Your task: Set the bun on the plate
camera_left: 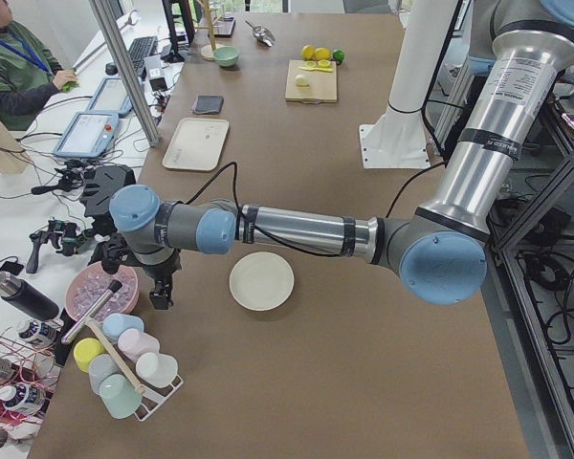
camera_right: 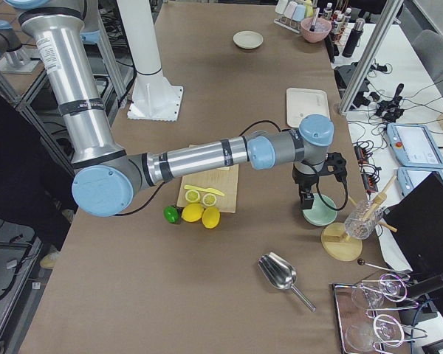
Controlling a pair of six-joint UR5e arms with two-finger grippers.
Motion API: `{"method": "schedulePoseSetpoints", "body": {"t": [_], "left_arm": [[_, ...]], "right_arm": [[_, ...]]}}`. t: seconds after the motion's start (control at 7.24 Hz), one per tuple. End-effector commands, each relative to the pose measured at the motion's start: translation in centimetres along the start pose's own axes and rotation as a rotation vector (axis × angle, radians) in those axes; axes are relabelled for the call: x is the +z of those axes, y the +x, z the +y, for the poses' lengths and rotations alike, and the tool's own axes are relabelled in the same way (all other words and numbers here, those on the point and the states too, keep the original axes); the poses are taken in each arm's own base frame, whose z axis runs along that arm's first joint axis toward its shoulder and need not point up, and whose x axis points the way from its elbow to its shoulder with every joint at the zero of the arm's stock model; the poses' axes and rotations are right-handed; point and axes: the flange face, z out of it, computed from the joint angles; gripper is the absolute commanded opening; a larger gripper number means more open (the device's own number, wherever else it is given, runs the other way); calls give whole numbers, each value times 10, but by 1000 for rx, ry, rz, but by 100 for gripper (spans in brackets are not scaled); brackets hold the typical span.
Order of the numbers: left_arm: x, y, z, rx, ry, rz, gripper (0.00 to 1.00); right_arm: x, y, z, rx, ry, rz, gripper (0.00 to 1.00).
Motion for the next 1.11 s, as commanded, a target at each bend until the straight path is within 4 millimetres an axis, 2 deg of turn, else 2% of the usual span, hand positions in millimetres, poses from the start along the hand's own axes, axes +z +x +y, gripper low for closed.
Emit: {"method": "schedulePoseSetpoints", "body": {"t": [0.0, 0.55, 0.97], "left_arm": [[3, -3, 4, -3, -3, 1, 98], [-5, 7, -3, 23, 16, 7, 98], [-8, 11, -5, 32, 25, 7, 98]], "right_arm": [[-3, -4, -2, -1, 6, 0, 100], [0, 0, 2, 4, 1, 3, 100], [-5, -4, -2, -4, 11, 9, 100]]}}
